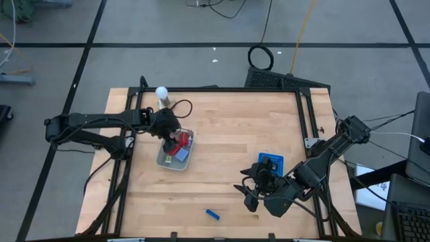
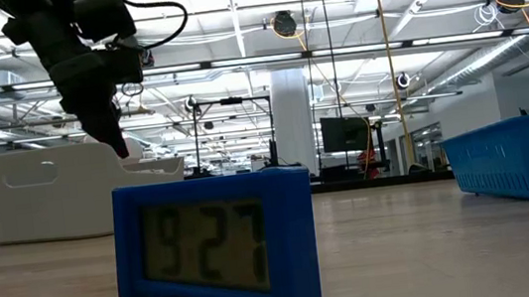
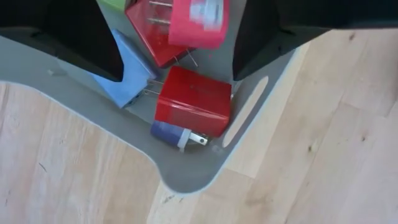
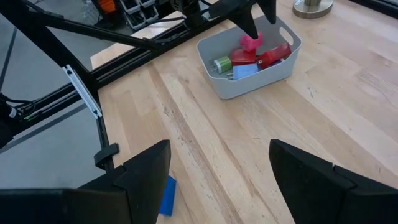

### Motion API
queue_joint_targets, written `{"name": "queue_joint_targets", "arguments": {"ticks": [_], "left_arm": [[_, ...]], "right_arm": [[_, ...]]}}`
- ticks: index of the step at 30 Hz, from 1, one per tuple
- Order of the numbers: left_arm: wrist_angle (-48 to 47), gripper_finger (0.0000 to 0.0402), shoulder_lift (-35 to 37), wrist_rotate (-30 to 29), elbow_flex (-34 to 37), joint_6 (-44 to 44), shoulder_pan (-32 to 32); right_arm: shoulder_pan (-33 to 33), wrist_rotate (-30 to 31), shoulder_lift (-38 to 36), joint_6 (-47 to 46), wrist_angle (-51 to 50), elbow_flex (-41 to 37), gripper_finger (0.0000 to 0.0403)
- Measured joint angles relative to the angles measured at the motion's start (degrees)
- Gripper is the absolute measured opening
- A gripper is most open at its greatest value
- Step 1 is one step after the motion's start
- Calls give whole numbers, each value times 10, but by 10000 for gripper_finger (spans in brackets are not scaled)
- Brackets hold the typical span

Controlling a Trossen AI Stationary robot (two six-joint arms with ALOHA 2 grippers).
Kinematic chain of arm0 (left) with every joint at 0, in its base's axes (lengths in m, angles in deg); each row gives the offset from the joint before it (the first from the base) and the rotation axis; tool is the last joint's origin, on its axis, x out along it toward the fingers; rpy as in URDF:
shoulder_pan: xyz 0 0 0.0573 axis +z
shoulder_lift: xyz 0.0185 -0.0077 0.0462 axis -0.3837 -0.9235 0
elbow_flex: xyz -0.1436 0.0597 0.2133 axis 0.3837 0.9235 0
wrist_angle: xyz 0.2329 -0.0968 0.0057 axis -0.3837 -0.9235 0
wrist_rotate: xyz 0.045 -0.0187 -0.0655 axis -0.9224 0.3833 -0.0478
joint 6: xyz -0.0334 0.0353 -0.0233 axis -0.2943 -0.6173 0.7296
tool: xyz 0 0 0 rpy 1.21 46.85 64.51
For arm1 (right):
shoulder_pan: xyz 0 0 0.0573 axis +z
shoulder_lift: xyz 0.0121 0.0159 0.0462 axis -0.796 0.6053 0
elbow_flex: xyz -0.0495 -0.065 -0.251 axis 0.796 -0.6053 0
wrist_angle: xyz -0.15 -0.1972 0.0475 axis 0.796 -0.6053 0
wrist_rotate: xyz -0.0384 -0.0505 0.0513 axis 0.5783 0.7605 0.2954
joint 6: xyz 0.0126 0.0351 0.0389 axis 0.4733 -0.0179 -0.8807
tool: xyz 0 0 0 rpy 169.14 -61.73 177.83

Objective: Pick & Place Office items
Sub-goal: Put the blue digital clock into the blue bin

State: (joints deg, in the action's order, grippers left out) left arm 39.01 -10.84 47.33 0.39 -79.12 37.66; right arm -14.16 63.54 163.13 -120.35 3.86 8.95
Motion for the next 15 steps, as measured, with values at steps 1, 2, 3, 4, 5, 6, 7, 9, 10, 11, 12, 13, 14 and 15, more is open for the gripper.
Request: {"name": "queue_joint_targets", "arguments": {"ticks": [1, 2, 3, 4, 5, 6, 7, 9, 10, 11, 12, 13, 14, 15], "left_arm": [[0, 310, 0, 0, 0, 5, 0], [0, 315, 0, 0, 0, 7, 0], [0, 318, 0, 0, 0, 10, 0], [0, 319, 0, 1, 0, 12, 0], [0, 320, 0, 2, 0, 18, -1], [0, 319, 0, 2, 0, 26, -3], [0, 317, 0, 3, 0, 33, -5], [1, 309, 0, 8, 0, 51, -12], [2, 305, 0, 16, 0, 61, -16], [4, 300, 0, 25, 0, 72, -22], [9, 295, 0, 37, 0, 80, -28], [17, 289, 0, 51, 0, 87, -35], [26, 284, 0, 65, 0, 97, -42], [35, 279, 0, 80, 0, 106, -51]], "right_arm": [[0, 0, 0, 0, 0, 0, 267], [0, 0, 0, 0, 1, 0, 267], [0, 0, 0, 0, 4, 0, 267], [0, 0, 0, 1, 8, 0, 267], [0, 0, 0, 1, 11, 0, 267], [0, 0, 0, 2, 15, 0, 267], [0, 0, 0, 2, 18, 0, 267], [-4, -6, 0, 2, 33, 0, 267], [-7, -14, 0, 4, 43, 0, 267], [-12, -25, 0, 9, 53, 0, 267], [-17, -37, 0, 18, 65, 0, 267], [-22, -51, 0, 26, 77, 0, 267], [-28, -64, 0, 34, 88, 0, 267], [-36, -78, 0, 41, 97, 0, 267]]}}
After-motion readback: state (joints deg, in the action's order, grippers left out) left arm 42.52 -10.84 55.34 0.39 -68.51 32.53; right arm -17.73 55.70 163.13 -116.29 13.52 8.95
